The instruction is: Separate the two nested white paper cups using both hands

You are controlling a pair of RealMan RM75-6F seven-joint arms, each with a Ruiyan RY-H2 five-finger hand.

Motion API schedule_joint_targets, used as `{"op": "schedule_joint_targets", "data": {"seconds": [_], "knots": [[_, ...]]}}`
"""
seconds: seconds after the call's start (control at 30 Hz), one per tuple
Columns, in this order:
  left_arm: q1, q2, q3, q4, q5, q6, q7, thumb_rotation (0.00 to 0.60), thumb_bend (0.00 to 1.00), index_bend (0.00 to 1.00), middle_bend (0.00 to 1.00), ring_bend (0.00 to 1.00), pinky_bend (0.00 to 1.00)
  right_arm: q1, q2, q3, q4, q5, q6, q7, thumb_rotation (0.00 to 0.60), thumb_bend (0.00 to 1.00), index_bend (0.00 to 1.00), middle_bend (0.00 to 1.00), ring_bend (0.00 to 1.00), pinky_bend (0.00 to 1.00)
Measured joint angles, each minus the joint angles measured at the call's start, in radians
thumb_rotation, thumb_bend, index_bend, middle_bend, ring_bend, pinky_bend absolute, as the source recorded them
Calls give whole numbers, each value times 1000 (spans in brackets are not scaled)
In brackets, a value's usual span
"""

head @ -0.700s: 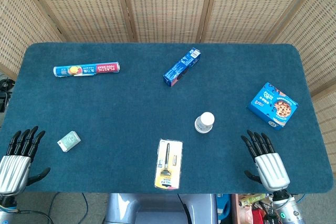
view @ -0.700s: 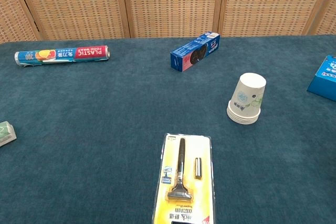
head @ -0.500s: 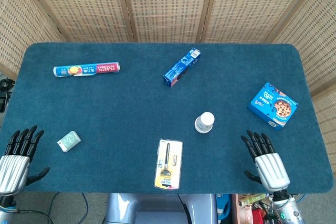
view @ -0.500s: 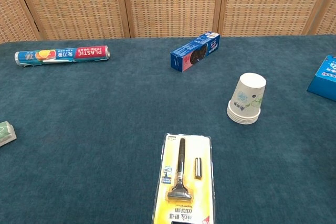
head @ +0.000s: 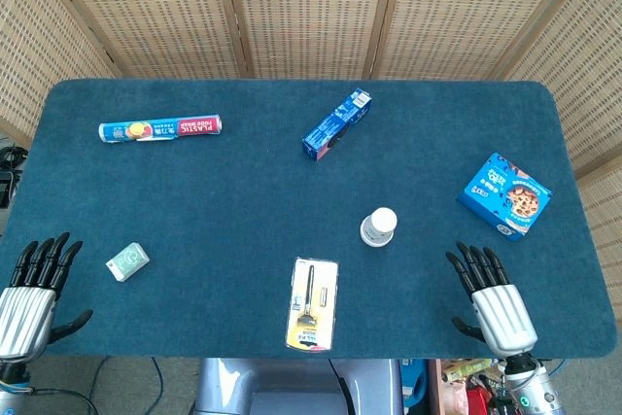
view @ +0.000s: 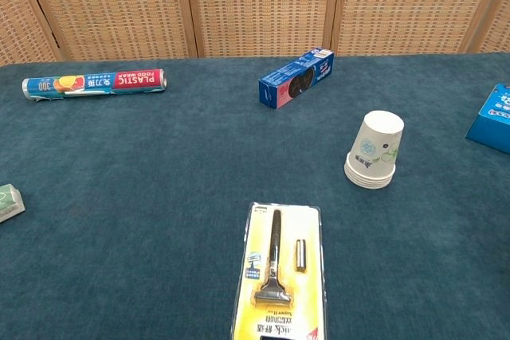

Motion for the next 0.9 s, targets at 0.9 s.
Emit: {"op": "schedule_joint_targets", "data": {"seconds": [0.9], "knots": [[-7, -8, -22, 22, -56, -18, 3, 600, 141, 0, 0, 0, 0, 187, -5, 159, -218, 184, -238, -259, 600, 108, 140, 0, 0, 0]]}}
